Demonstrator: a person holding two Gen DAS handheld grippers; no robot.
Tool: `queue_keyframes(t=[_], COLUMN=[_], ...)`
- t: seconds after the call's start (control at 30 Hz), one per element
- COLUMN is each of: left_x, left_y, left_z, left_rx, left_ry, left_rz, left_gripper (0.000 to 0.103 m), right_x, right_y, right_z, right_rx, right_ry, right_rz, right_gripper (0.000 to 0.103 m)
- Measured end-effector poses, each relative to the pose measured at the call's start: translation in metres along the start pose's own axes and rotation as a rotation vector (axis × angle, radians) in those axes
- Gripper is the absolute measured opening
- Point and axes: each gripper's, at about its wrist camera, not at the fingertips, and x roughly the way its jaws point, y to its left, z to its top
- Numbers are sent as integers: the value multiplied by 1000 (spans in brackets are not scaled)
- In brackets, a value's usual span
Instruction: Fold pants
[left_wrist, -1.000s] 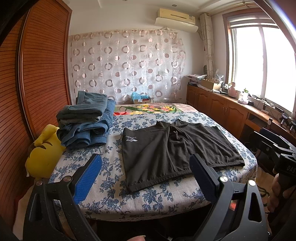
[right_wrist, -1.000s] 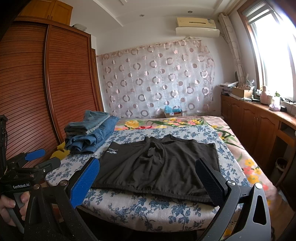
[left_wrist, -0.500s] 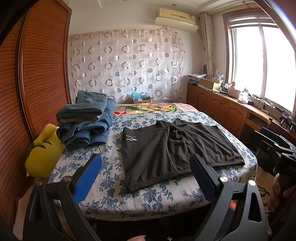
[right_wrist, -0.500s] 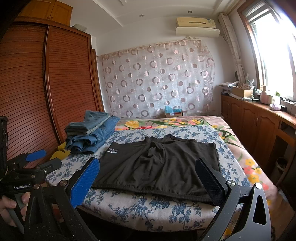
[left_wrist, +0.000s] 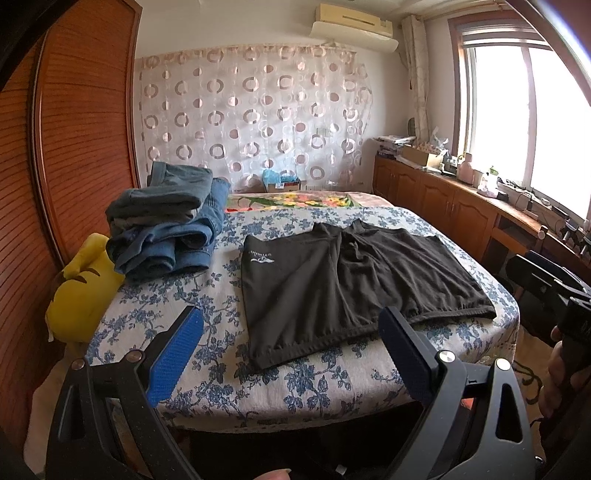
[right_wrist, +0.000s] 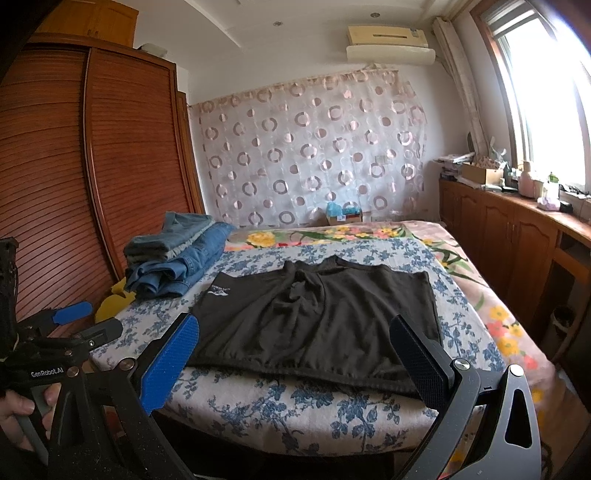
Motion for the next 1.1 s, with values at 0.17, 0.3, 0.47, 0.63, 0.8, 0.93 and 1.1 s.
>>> queue_keyframes(t=[0.17, 0.3, 0.47, 0.63, 0.8, 0.93, 1.1], left_x=[12, 22, 35, 46, 56, 65, 79], left_y=[2, 3, 4, 5, 5, 3, 1], left_z=[-8, -14, -21, -23, -21, -15, -8], left_rx=[2, 4, 8, 14, 27, 40, 56], left_ry=[32, 61, 95, 116, 129, 128, 138], left_rz=[-5, -11, -24, -47, -68, -82, -104], left_gripper=[96, 96, 96, 96, 96, 96, 96], right_x=[4, 7, 14, 20, 26, 36, 44], right_y=[-4, -8, -16, -23, -28, -35, -42], right_z=[-2, -3, -4, -1, 5, 14, 26], right_rx=[15, 22, 31, 29, 39, 54, 18], right_ry=[20, 39, 63, 86, 117, 134, 136], right_rz=[-11, -26, -45, -65, -64, -56, -73], right_gripper=[103, 103, 103, 103, 103, 101, 92])
